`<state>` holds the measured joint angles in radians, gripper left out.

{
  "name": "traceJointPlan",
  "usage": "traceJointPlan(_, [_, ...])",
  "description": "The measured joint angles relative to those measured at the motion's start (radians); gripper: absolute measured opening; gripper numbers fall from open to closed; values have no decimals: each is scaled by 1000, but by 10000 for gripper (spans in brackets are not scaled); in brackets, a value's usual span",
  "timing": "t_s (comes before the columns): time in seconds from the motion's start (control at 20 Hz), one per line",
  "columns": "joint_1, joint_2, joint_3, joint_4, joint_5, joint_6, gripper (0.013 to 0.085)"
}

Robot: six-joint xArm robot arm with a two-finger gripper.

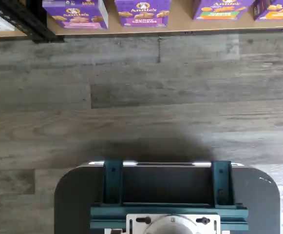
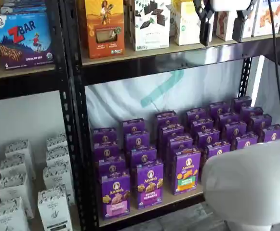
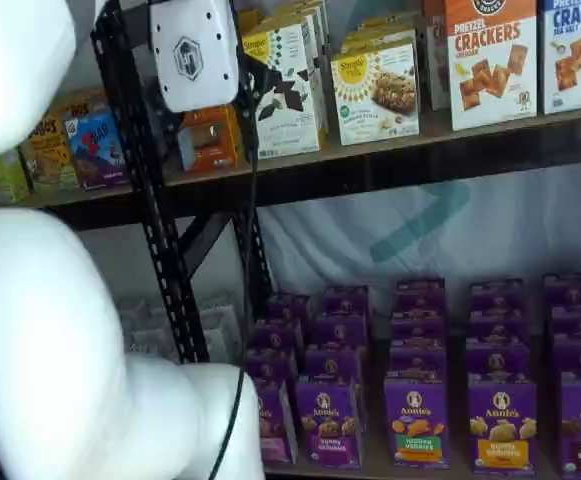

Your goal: Pick up the purple box with a pink patch in the middle, on the bottom shelf, the first box from the left

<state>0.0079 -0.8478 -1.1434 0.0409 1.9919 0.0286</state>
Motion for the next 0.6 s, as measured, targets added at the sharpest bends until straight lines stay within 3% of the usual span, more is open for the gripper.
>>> traceJointPlan(0.6, [1,-15,25,8,-34,4,850])
